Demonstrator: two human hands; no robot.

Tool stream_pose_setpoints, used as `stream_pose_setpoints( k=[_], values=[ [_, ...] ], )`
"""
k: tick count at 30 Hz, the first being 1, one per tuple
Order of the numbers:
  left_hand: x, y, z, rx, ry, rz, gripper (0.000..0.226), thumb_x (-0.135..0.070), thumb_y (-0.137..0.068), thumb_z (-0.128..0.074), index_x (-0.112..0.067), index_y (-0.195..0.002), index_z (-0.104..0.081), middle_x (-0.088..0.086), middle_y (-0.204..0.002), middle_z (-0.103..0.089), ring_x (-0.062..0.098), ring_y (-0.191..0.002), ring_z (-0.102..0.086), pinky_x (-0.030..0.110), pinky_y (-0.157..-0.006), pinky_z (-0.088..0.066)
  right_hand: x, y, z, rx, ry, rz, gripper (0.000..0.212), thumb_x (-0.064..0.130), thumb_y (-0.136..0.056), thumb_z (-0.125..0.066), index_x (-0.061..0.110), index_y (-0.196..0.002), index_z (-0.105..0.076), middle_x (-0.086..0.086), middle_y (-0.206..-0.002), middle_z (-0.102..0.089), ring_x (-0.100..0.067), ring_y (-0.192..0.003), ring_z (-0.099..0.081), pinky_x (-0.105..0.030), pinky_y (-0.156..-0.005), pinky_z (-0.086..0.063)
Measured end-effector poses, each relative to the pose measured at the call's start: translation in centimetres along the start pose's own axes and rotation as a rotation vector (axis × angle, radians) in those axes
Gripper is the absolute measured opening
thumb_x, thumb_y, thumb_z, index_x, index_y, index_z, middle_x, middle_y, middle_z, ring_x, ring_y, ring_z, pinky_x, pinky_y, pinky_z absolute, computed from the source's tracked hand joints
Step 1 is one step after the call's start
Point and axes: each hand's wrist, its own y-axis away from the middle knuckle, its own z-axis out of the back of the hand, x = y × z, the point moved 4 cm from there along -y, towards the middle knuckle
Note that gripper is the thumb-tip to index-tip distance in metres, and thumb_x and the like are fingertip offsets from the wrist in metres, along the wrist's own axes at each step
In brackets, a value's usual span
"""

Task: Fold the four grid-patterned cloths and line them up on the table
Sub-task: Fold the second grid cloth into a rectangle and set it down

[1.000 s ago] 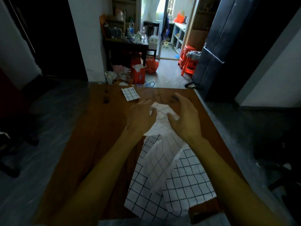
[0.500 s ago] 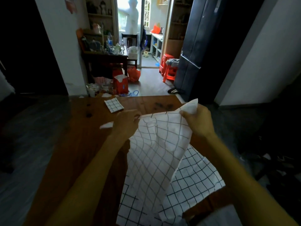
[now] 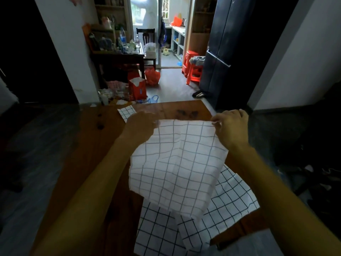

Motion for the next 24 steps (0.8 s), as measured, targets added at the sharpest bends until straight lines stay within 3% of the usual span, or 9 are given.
stream_pose_setpoints(
  k=[7,13,19,24],
  values=[
    [4.0,-5.0,-4.4,-0.016,-0.099,0.120,0.024,-0.009,-0.093,-0.052,-0.013,-0.111,-0.067,0.008,-0.113,-0.067,0.023,-0.103,-0.061,0.032,-0.088,-0.044,-0.8,-7.0,-6.2,0.048,0.047,0.071,0.015,0.023,-0.092,-0.059,0.025,-0.101,-0.070,-0.004,-0.100,-0.068,-0.027,-0.105,-0.056,-0.043,-0.105,-0.027],
    [7.2,-11.5,-9.5,-0.011,-0.251,0.123,0.024,-0.002,-0.086,-0.059,-0.013,-0.105,-0.069,0.008,-0.100,-0.070,0.025,-0.090,-0.065,0.036,-0.085,-0.047,-1.8,-13.4,-15.5,0.105,-0.046,0.108,0.019,0.027,-0.096,-0.052,0.020,-0.105,-0.067,-0.006,-0.102,-0.067,-0.027,-0.104,-0.057,-0.044,-0.106,-0.030],
    [10.9,-15.0,-16.5,0.093,-0.331,0.174,0.022,-0.002,-0.087,-0.060,-0.008,-0.108,-0.066,0.014,-0.104,-0.068,0.031,-0.100,-0.061,0.044,-0.097,-0.038,-1.5,-16.3,-24.3,0.085,-0.258,0.153,0.018,0.024,-0.093,-0.059,0.010,-0.087,-0.069,-0.010,-0.083,-0.069,-0.029,-0.086,-0.062,-0.047,-0.100,-0.037],
    [14.5,-14.0,-20.1,0.158,-0.342,0.224,0.021,-0.001,-0.089,-0.057,-0.009,-0.106,-0.065,0.014,-0.103,-0.067,0.030,-0.101,-0.060,0.045,-0.099,-0.035,-0.6,-15.5,-29.4,0.173,-0.323,0.175,0.016,0.024,-0.090,-0.063,0.010,-0.092,-0.072,-0.010,-0.088,-0.070,-0.030,-0.089,-0.062,-0.046,-0.097,-0.039]
  ],
)
